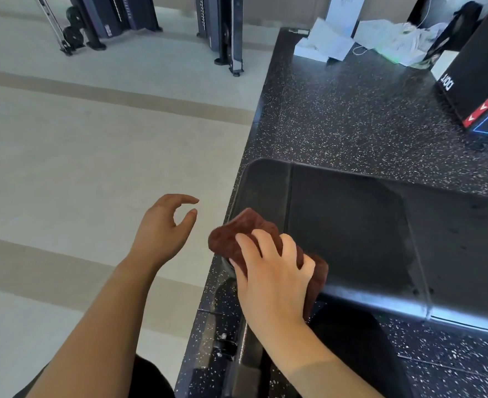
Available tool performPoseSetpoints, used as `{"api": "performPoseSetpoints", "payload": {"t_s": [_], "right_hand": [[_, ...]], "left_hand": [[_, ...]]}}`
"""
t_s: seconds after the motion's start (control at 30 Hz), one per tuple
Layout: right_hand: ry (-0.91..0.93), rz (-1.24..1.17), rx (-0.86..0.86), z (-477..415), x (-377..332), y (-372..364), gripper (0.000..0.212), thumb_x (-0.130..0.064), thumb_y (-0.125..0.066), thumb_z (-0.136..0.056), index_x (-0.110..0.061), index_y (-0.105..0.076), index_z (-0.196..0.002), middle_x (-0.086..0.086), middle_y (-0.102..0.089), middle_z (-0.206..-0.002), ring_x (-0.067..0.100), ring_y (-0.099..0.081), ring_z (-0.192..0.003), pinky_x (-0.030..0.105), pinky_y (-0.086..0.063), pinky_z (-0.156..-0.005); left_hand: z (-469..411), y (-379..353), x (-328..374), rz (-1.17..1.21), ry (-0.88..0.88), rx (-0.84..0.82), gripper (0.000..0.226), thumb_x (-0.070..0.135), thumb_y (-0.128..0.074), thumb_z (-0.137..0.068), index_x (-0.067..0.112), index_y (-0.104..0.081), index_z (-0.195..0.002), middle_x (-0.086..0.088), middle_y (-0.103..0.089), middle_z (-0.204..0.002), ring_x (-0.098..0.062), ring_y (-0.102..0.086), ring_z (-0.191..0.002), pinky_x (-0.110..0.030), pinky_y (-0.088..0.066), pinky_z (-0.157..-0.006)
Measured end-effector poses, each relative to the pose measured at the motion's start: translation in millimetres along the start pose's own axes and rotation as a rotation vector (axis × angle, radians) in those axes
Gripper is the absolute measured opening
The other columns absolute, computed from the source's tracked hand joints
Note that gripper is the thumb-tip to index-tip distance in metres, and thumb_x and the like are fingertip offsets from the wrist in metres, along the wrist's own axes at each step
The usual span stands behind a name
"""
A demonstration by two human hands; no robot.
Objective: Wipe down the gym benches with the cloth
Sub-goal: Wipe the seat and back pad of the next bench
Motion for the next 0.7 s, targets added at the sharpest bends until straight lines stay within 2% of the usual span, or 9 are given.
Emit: {"api": "performPoseSetpoints", "payload": {"t_s": [0.07,0.23,0.4,0.5,0.63,0.7], "right_hand": [[-0.008,0.02,-0.002,-1.7,-1.4,-1.3,0.037,-0.037,-0.081,-0.065,-0.03,-0.068,-0.1,-0.002,-0.066,-0.104,0.032,-0.06,-0.098,0.056,-0.048,-0.075],[0.014,0.054,-0.061,-25.2,-29.4,-14.6,0.024,-0.032,-0.066,-0.081,-0.031,-0.061,-0.105,-0.004,-0.058,-0.111,0.029,-0.049,-0.106,0.049,-0.039,-0.082],[0.081,0.013,-0.068,-8.7,-24.7,-13.5,0.041,-0.03,-0.078,-0.071,-0.032,-0.063,-0.108,-0.004,-0.06,-0.116,0.029,-0.052,-0.111,0.054,-0.044,-0.083],[0.061,0.017,0.005,5.8,3.7,0.9,0.047,-0.035,-0.081,-0.066,-0.033,-0.064,-0.109,-0.004,-0.062,-0.115,0.029,-0.056,-0.107,0.054,-0.047,-0.08],[-0.139,0.093,0.097,18.8,83.2,22.2,0.043,-0.036,-0.076,-0.07,-0.031,-0.063,-0.111,-0.004,-0.061,-0.117,0.033,-0.055,-0.105,0.054,-0.045,-0.074],[-0.252,0.112,0.132,29.7,128.4,33.8,0.041,-0.035,-0.072,-0.075,-0.03,-0.062,-0.114,-0.003,-0.06,-0.118,0.034,-0.052,-0.106,0.055,-0.043,-0.074]], "left_hand": [[0.0,1.1,-1.3,-0.01,0.002,-0.01,0.021,0.023,-0.055,-0.09,0.026,-0.063,-0.109,0.011,-0.056,-0.113,-0.005,-0.049,-0.104,-0.021,-0.035,-0.085],[-6.5,11.5,-3.3,-0.001,0.009,0.026,0.021,0.024,-0.055,-0.09,0.027,-0.063,-0.109,0.012,-0.054,-0.111,-0.006,-0.049,-0.103,-0.023,-0.036,-0.083],[-8.5,11.2,2.5,0.06,0.027,0.057,0.023,0.029,-0.052,-0.091,0.028,-0.062,-0.112,0.015,-0.054,-0.114,-0.005,-0.049,-0.106,-0.027,-0.039,-0.087],[-11.9,-4.1,23.8,0.063,-0.035,-0.004,0.022,0.028,-0.053,-0.091,0.028,-0.063,-0.111,0.016,-0.054,-0.112,-0.004,-0.049,-0.104,-0.025,-0.038,-0.088],[-15.0,-32.3,71.6,0.078,-0.173,-0.061,0.019,0.02,-0.056,-0.089,0.026,-0.064,-0.105,0.014,-0.057,-0.106,0.002,-0.047,-0.099,-0.012,-0.032,-0.085],[-12.8,-54.1,97.0,0.057,-0.261,-0.118,0.019,0.019,-0.057,-0.088,0.024,-0.064,-0.105,0.01,-0.059,-0.107,-0.002,-0.05,-0.1,-0.013,-0.032,-0.088]]}}
Point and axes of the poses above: each hand's wrist, its own z-axis away from the middle knuckle, its own y-axis out of the back of the hand, x = y × z, the point moved 8 cm from there along -z, towards the middle knuckle
